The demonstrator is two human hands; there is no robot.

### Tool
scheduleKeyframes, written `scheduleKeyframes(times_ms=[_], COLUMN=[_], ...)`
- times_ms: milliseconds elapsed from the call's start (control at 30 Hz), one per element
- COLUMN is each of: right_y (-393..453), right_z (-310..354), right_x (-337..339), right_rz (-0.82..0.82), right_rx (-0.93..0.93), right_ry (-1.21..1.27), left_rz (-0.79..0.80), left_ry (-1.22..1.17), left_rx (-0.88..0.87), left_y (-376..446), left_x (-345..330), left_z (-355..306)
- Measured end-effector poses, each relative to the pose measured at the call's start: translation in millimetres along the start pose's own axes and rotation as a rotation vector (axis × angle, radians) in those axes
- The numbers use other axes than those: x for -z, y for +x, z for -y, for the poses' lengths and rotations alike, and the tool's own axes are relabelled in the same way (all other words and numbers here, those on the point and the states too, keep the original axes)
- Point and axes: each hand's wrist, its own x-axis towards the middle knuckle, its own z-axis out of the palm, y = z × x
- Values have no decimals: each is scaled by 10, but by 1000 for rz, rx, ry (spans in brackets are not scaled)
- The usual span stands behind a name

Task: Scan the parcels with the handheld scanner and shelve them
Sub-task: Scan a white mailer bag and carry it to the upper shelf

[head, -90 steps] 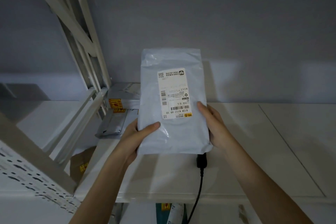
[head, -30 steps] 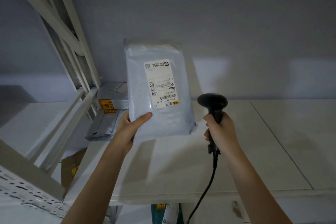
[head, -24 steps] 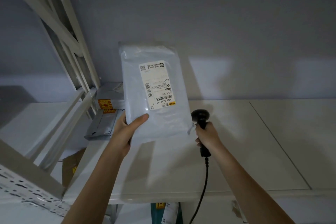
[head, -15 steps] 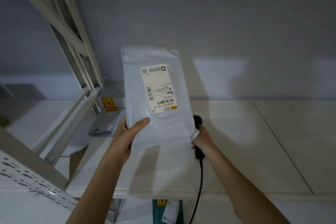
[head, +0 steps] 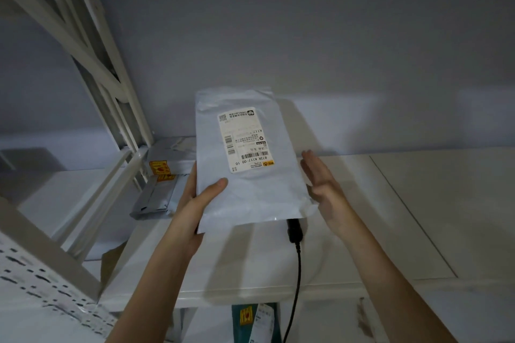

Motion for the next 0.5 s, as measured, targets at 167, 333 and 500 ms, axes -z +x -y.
scheduleKeyframes(times_ms=[167, 333, 500], right_y=[-530, -1002, -1534], right_z=[372, 607, 867], right_x=[-59, -302, -317], right_rz=[184, -135, -385], right_rx=[77, 241, 299], right_ry=[-337, -477, -532], left_rz=[75, 176, 442], left_ry=[-57, -72, -51], left_rx=[-12, 15, 28], left_y=[-139, -406, -706], left_x=[-193, -443, -693], left_z=[-92, -229, -352])
